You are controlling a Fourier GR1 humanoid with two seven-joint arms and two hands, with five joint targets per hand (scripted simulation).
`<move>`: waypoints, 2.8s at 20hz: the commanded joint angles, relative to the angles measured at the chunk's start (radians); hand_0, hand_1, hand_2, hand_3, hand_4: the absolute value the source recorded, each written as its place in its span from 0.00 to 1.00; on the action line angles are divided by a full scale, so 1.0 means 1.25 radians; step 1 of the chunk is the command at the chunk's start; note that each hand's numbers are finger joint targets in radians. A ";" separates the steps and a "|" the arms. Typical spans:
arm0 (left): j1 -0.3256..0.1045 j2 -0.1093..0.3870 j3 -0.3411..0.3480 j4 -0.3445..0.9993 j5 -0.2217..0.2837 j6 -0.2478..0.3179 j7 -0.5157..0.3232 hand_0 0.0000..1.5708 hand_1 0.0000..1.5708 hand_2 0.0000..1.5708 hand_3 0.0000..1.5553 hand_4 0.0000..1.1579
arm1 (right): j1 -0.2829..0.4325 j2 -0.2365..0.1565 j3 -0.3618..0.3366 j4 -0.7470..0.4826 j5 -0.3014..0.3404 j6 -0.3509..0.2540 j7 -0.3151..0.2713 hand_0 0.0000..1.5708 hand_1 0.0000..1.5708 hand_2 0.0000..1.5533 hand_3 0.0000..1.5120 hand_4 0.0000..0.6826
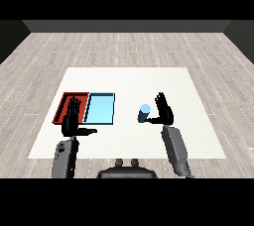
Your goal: Pick the blue can and put it in the blue box
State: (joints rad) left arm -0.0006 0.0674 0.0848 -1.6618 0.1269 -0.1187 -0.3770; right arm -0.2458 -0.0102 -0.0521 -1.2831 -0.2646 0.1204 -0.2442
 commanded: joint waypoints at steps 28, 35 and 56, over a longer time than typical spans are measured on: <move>0.024 -0.001 0.008 -0.037 0.028 -0.018 0.024 0.00 0.00 0.00 0.00 0.00 | -0.177 0.008 0.113 0.395 -0.108 -0.053 -0.177 0.00 0.00 0.00 0.00 0.00; -0.057 0.029 0.042 0.033 0.043 -0.029 0.033 0.00 0.00 0.00 0.00 0.00 | -0.223 0.008 0.112 0.456 -0.138 -0.053 -0.184 0.00 0.00 0.00 0.00 0.00; -0.099 -0.010 -0.018 0.070 -0.045 0.035 0.042 0.00 0.00 0.00 0.00 0.00 | -0.232 -0.011 0.163 0.306 0.027 -0.378 -0.070 0.90 0.90 0.93 0.93 0.91</move>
State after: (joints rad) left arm -0.0524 0.0576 0.0755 -1.6106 0.0952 -0.1005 -0.3627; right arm -0.5447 -0.0144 0.1192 -0.7924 -0.2737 -0.3094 -0.3928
